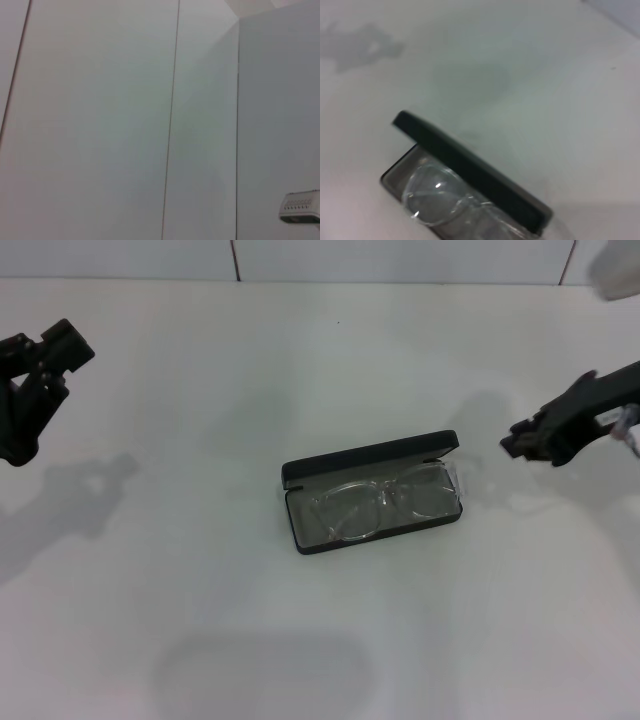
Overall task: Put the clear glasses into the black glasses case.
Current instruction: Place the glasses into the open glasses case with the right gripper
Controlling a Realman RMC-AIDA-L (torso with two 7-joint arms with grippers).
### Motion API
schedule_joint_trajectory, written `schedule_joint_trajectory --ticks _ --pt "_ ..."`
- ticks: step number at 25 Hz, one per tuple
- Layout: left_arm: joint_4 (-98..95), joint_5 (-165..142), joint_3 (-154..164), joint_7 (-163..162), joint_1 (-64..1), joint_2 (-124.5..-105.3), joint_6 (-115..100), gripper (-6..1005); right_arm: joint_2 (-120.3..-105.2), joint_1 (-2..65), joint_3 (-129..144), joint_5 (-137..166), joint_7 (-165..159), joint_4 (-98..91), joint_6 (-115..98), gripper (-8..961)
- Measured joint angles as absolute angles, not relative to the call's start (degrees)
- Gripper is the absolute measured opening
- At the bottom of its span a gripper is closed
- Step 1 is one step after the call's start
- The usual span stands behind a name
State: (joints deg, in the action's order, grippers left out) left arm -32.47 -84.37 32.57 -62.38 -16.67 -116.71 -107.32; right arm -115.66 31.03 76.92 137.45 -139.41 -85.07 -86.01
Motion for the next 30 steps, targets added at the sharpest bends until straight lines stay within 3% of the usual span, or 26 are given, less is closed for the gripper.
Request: schedule_joint_trajectory --ticks 9,21,30 --pt "-32.4 -84.4 32.6 -62.4 -16.7 -117.00 -107.3 96 -115.62 28.8 68.6 128.0 -127.8 -71.0 -76.2 142" --pt "-32.4 -84.8 33.0 -62.4 -16.7 -117.30 -107.4 96 -115.57 36.0 62.6 121.4 -117.0 -50.7 -75.1 119" --pt "-32.3 -84.8 33.0 -62.6 -16.7 -117.42 -107.8 96 -115.54 38.7 66.8 122.7 -122.0 -51.3 -75.8 99"
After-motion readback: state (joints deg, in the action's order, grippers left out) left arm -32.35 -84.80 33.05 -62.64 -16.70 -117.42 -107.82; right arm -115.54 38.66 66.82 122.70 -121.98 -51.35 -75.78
